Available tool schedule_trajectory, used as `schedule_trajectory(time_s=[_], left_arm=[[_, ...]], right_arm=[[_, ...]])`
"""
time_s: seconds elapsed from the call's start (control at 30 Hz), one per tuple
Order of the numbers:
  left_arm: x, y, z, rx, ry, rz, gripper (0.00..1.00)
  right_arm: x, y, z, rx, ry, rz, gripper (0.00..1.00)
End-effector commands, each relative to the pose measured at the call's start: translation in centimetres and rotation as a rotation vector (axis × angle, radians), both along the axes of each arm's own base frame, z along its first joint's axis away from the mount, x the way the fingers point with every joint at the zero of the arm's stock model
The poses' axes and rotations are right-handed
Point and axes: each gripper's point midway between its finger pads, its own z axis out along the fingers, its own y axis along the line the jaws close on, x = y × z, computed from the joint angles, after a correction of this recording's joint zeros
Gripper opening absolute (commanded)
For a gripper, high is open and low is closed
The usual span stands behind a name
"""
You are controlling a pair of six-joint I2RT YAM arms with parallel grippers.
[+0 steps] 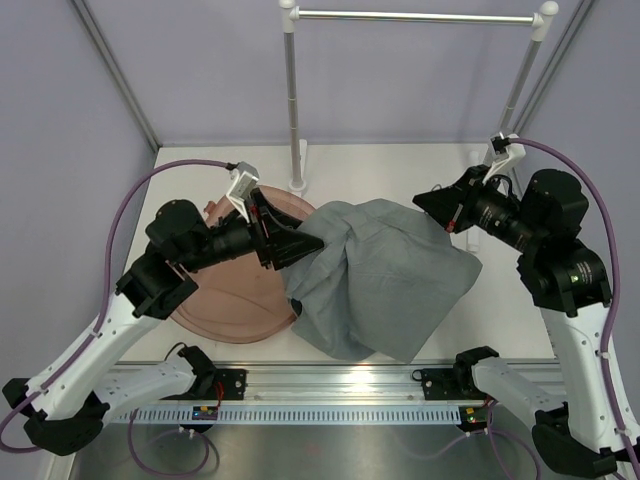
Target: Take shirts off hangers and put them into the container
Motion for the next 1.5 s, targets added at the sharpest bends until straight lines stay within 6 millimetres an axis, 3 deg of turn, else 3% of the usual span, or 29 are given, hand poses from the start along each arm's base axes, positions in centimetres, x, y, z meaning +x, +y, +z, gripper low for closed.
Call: schedule_trajectory(time_s=[0.0, 0.03, 0.07, 0.2, 0.3, 0.43, 0.53, 0.67, 0.73, 0.87, 1.1, 1.27, 1.37, 1.47], left_arm=[[-0.1, 1.1, -1.0, 0.055, -0.019, 0.041, 0.47], [0.1, 1.2, -1.3, 0.066, -0.010, 0.052, 0.44], [0.2, 1.2, -1.5, 0.074, -0.003, 0.059, 0.32], [1.6, 1.7, -1.5, 0.098, 0.003, 0.143, 0.00], [3.2, 2.8, 0.5, 0.050, -0.031, 0.260, 0.00], [4.7, 4.8, 5.2, -0.089, -0.131, 0.408, 0.00], [5.4, 6.2, 7.5, -0.133, -0.192, 0.492, 0.00], [4.6, 7.1, 9.8, -0.189, -0.263, 0.499, 0.00], [4.0, 7.6, 10.0, -0.209, -0.278, 0.497, 0.00], [3.4, 8.3, 8.3, -0.163, -0.256, 0.500, 0.00], [3.7, 10.6, 2.8, -0.056, -0.205, 0.595, 0.00], [3.4, 11.0, 0.3, -0.026, -0.177, 0.601, 0.00], [3.2, 9.2, -1.6, 0.009, -0.145, 0.519, 0.00], [1.0, 5.0, -1.7, 0.009, -0.180, 0.250, 0.04]], right_arm=[[-1.3, -1.0, 1.9, -0.012, -0.056, -0.038, 0.00], [-1.5, -1.2, 1.9, -0.016, -0.053, -0.042, 0.00], [-1.6, -1.3, 1.5, -0.028, -0.038, -0.047, 0.00], [-1.7, -2.5, 0.2, -0.076, 0.006, -0.104, 0.00], [-2.0, -3.4, -1.2, -0.103, 0.039, -0.147, 0.00], [-1.9, -5.2, -2.7, -0.152, 0.074, -0.244, 0.00], [-1.4, -7.1, -4.2, -0.210, 0.132, -0.352, 0.00], [-0.2, -9.7, -5.5, -0.278, 0.170, -0.501, 0.00], [0.2, -10.8, -5.7, -0.282, 0.176, -0.574, 0.00], [0.4, -12.0, -4.9, -0.253, 0.157, -0.659, 0.00], [0.8, -13.9, -4.7, -0.258, 0.153, -0.783, 0.00], [1.2, -13.1, -4.3, -0.224, 0.133, -0.749, 0.00], [1.1, -11.1, -3.2, -0.180, 0.083, -0.634, 0.00], [0.9, -8.4, -2.8, -0.166, 0.062, -0.480, 0.00]])
